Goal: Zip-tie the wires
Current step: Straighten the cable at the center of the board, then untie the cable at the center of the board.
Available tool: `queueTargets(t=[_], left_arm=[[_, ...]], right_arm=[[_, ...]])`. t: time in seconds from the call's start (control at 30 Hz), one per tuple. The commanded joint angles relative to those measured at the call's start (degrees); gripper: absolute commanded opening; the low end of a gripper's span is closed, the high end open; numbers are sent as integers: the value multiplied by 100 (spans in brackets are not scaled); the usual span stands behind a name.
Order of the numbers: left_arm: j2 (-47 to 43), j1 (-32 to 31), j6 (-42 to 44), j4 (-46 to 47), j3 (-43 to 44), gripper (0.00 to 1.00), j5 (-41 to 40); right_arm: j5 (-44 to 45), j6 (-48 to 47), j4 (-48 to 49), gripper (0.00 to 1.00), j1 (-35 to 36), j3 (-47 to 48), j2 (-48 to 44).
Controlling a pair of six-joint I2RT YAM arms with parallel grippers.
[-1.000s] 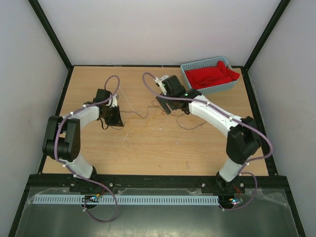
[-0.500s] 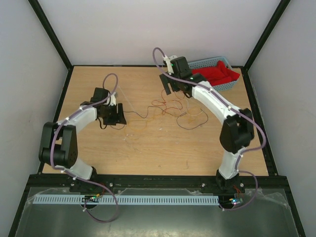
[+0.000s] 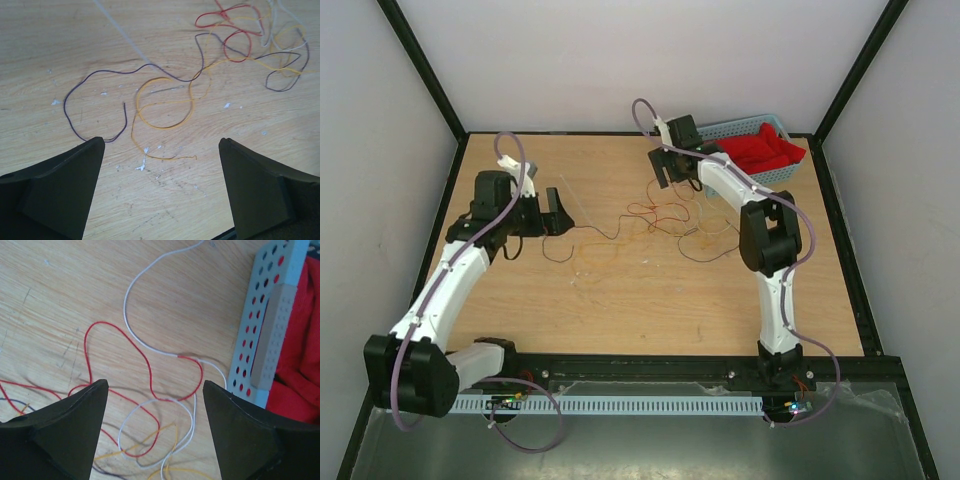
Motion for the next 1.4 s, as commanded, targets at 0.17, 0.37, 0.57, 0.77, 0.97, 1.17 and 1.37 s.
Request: queueTargets(t=[0.17, 0.37, 0.57, 0.77, 0.97, 1.17, 1.37], left_arm=[[-342, 68, -65, 69, 198, 99, 442], [-332, 78, -56, 79, 230, 99, 470], [-402, 102, -95, 157, 285, 99, 599], [-642, 230, -539, 913, 302, 99, 571], [-600, 423, -908, 1412, 631, 99, 1045], [-154, 424, -1196, 1568, 1047, 99, 1547], [204, 374, -1455, 2438, 1016, 99, 1770]], right_arm=[[-665, -245, -7, 82, -143, 726, 751], [-929, -217, -36, 63, -173, 929, 1060], [-850, -156, -71, 1, -171, 1415, 945], [-152, -356, -71, 0, -171, 2458, 531], [491, -436, 125, 0, -171, 3503, -5], [276, -370, 821, 0, -171, 3554, -911], [-124, -270, 1070, 0, -171, 3145, -1786]])
